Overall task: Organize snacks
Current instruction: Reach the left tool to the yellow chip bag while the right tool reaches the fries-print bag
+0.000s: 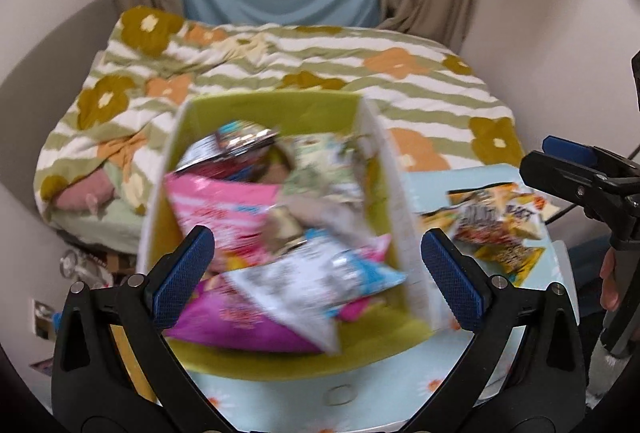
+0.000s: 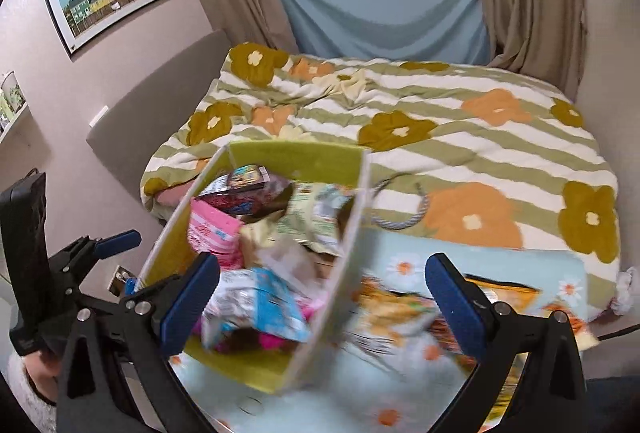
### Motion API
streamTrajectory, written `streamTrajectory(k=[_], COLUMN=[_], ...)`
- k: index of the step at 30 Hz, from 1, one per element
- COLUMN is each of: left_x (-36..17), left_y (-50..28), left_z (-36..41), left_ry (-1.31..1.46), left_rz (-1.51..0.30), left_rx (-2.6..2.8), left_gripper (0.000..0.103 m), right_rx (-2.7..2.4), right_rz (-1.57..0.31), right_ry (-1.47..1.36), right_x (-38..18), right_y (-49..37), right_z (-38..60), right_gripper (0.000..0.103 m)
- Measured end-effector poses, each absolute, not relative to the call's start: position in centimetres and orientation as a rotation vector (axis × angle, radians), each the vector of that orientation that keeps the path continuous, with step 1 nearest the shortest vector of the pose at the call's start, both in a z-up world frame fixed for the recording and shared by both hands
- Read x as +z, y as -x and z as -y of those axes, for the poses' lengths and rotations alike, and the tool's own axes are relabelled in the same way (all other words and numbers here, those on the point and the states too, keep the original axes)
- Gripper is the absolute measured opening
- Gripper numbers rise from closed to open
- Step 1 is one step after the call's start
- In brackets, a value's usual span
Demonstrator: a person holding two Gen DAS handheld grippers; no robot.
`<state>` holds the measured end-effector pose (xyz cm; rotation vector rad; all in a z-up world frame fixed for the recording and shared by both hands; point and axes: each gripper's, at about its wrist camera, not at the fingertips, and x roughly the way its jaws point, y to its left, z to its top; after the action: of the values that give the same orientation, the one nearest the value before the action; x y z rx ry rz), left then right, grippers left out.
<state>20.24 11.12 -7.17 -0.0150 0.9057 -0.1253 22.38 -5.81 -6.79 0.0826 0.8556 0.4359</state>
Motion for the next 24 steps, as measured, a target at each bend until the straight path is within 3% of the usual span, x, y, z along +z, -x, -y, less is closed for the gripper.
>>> streamTrajectory(k=[12,24], left_x=[-7.5,-15.0], left_y=[-22.3,-27.3], left_z=[3.4,13.1], left_ry=[-0.041,-0.094], left_rz=[-0.906,-1.092], left_rx=[-0.274,-0.349], left_gripper=[0.103,0.103], right_rx=[0.244,0.149], right_rz=[-0.844,-0.981], right_ry=[-0.089,-0.203], right_x=[-7.5,-13.9], right_y=[-20.3,-20.9], right_z=[20.2,29.2], right_gripper=[0.102,0.102])
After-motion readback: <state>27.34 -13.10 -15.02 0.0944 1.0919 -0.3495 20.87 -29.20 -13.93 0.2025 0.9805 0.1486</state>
